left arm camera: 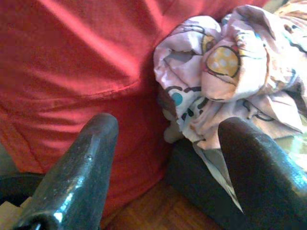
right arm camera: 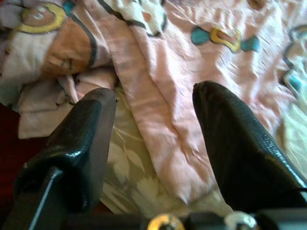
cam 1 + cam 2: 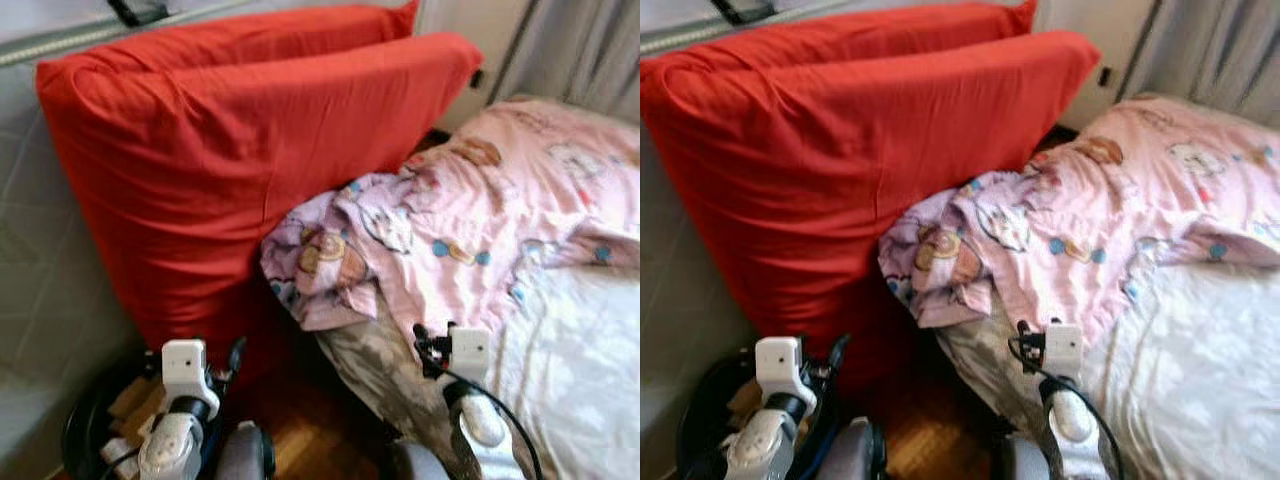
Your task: Clean up the room
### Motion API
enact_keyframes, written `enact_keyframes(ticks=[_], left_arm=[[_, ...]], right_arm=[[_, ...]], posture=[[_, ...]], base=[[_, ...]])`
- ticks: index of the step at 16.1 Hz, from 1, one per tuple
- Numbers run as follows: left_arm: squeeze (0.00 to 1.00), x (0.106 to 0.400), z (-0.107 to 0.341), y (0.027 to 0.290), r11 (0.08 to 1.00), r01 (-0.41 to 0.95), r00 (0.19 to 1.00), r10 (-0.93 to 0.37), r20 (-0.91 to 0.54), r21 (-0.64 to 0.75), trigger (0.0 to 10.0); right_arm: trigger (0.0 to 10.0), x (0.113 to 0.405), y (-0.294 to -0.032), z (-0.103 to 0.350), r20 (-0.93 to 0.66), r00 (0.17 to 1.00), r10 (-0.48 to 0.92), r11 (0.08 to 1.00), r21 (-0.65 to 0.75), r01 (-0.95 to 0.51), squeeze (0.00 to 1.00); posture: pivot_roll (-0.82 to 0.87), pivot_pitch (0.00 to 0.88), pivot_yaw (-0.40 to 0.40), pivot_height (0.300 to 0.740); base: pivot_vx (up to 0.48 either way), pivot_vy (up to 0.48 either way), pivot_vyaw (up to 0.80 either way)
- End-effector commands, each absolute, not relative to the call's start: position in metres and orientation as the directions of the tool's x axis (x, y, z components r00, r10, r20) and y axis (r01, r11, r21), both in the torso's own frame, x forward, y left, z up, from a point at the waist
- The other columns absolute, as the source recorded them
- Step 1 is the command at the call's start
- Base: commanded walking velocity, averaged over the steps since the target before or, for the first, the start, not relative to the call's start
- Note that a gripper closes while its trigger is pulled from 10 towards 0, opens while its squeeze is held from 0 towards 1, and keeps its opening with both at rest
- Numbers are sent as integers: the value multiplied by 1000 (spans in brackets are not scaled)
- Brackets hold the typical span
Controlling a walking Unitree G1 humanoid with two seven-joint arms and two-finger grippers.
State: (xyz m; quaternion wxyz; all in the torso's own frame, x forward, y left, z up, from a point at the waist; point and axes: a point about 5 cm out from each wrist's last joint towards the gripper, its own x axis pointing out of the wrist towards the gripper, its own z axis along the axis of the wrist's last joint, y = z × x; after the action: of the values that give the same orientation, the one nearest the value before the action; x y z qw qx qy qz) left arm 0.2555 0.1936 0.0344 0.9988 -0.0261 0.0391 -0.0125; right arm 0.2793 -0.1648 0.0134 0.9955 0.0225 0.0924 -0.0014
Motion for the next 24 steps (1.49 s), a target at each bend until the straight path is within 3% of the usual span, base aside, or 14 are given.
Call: enact_keyframes(ticks=[1, 8, 16, 24], left_arm=[[0, 253, 33, 192, 998, 33, 995, -38, -92, -54, 10000], [0, 253, 34, 191, 998, 36, 994, -41, -102, -56, 10000], [0, 253, 36, 190, 998, 34, 994, -39, -99, -59, 10000], [0, 252, 37, 188, 997, 41, 994, -47, -97, -63, 10000]], right_arm=[[10000, 279, -165, 12, -187, 982, -3, 999, 50, 13, 0], [10000, 277, -165, 6, -221, 975, 9, 999, 51, 2, 0], [10000, 274, -159, -1, -265, 961, 78, 997, 44, -69, 0], [10000, 271, -165, -13, -368, 929, 31, 999, 47, -14, 0]], posture=[[23, 140, -2, 617], [24, 148, -1, 617], [23, 149, -3, 617], [23, 163, 0, 617]], base=[[0, 0, 0], [0, 0, 0], [286, 0, 55], [185, 0, 0]])
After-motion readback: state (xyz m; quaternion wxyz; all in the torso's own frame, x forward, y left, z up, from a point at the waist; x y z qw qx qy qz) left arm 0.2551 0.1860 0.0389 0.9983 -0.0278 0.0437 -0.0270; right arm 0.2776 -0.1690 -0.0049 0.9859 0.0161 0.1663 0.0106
